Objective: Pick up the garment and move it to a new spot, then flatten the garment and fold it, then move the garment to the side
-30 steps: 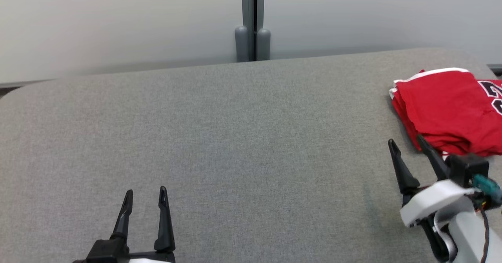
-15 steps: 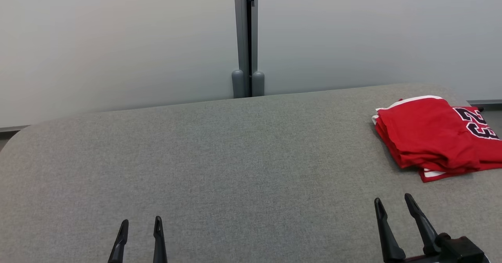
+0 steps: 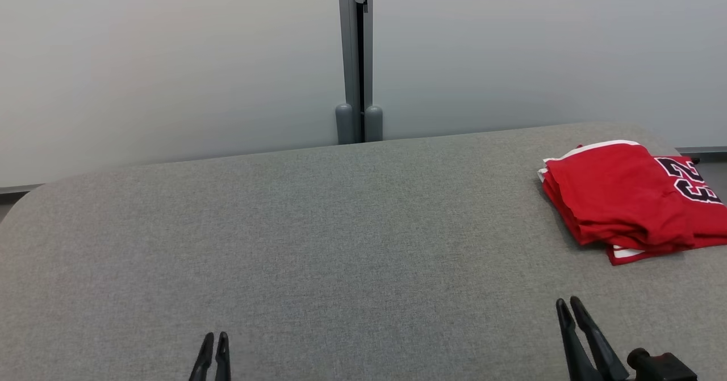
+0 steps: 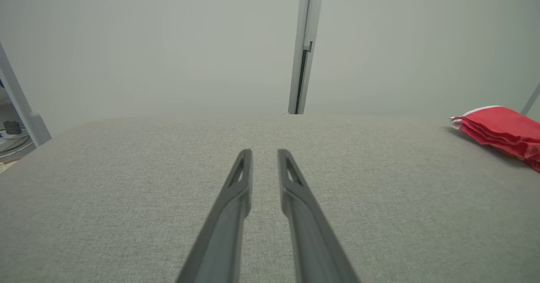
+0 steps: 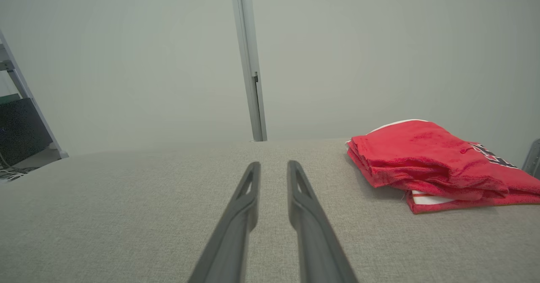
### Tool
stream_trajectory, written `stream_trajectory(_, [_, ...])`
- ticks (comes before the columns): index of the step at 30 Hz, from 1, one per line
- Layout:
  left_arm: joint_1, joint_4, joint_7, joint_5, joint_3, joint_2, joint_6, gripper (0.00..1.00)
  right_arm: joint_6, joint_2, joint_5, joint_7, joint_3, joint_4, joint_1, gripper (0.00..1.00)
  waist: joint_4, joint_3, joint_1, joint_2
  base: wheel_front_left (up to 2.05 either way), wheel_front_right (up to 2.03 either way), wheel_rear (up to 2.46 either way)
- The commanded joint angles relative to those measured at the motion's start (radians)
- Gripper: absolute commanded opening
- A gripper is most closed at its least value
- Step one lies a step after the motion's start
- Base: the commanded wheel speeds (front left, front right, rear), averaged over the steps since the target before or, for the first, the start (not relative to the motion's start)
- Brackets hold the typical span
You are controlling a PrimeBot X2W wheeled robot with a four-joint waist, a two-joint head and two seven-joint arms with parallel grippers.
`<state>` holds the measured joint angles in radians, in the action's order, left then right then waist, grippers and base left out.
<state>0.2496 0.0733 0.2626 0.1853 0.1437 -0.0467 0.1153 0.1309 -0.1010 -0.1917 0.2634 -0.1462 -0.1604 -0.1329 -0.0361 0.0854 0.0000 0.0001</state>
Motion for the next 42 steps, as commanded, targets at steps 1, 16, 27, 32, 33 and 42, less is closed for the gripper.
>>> stream_trajectory(1, [0.0,-0.007,-0.001,0.019,0.001,0.0,-0.003,0.0,0.0,0.0,-0.019,-0.002,0.001,0.005,0.001,0.0,0.0,-0.001,0.0,-0.0001,0.0,0.0,0.0])
stream_trajectory(16, [-0.069,0.025,-0.054,0.305,-0.027,-0.02,-0.047,0.0,0.0,-0.005,-0.299,-0.059,0.033,-0.011,0.049,0.0,0.004,-0.011,0.0,-0.0001,0.0,0.0,0.0])
stream_trajectory(27, [-0.119,0.053,-0.092,0.493,-0.047,-0.029,-0.08,0.0,0.0,-0.005,-0.484,-0.099,0.057,-0.022,0.08,0.0,0.008,-0.018,0.0,-0.0001,0.0,0.0,0.0])
stream_trajectory(32, [-0.139,0.064,-0.108,0.571,-0.056,-0.032,-0.093,0.0,0.0,-0.005,-0.56,-0.117,0.067,-0.026,0.093,0.0,0.009,-0.022,0.0,-0.0001,0.0,0.0,0.0])
stream_trajectory(33, [-0.142,0.066,-0.111,0.586,-0.058,-0.033,-0.095,0.0,0.0,-0.004,-0.575,-0.12,0.069,-0.027,0.095,0.0,0.009,-0.023,0.0,-0.0001,0.0,0.0,0.0])
stream_trajectory(42, [-0.174,0.077,-0.139,0.712,-0.075,-0.037,-0.117,0.0,0.0,-0.003,-0.699,-0.15,0.089,-0.034,0.116,0.0,0.012,-0.029,0.0,-0.0001,0.0,0.0,0.0])
